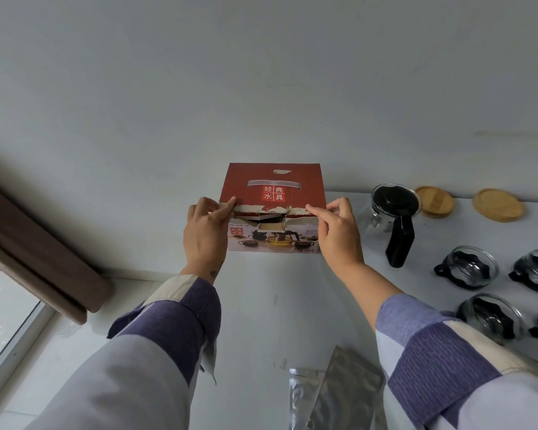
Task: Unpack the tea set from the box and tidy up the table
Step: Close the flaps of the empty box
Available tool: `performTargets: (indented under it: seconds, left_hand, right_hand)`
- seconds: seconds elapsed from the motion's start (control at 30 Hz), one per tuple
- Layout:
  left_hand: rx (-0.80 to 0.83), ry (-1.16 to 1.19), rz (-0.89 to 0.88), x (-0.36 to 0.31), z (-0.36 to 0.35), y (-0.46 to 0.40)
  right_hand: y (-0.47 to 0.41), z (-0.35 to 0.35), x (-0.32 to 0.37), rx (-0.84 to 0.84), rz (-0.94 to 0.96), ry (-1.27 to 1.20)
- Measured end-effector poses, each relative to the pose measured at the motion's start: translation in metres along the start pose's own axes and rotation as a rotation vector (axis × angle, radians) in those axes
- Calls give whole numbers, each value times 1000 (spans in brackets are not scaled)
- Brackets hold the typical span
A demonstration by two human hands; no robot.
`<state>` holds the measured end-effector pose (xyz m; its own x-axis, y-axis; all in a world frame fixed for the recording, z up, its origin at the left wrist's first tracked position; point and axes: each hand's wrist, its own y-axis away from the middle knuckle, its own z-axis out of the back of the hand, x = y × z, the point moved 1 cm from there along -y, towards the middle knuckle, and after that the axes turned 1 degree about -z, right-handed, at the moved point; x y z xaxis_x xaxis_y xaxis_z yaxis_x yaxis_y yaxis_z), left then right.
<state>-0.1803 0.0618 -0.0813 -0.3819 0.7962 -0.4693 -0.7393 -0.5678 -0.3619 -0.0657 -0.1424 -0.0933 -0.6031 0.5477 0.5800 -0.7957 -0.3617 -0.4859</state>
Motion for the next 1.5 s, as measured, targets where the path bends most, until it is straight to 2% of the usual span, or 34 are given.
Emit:
performTargets:
  seconds: [0.17,0.27,0.37,0.53,0.7,0.9,1.3,1.5]
  left_hand:
    - [-7,-197,-48,1,-6,6]
    - [84,-199,-156,2,-16,6]
    - [128,-175,-163,6,-25,7]
    - [144,-163,-156,7,-26,8]
    - [185,-158,-134,6,-23,7]
    - [184,-160,-126,5,-25,8]
    - [183,-159,-129,3,-25,11]
    - [185,-146,-122,3,-25,11]
  right_hand:
    - [6,-7,1,-25,-2,57]
    - [14,-17,4,-25,153,209]
    - [16,-29,12,33,316,256]
    - [6,-34,25,33,401,262]
    - [-6,-28,28,-15,399,199]
    - [-5,-27,27,19,376,156]
    - [-2,-29,30,-67,367,175]
    - [-7,-35,35,-84,243,185]
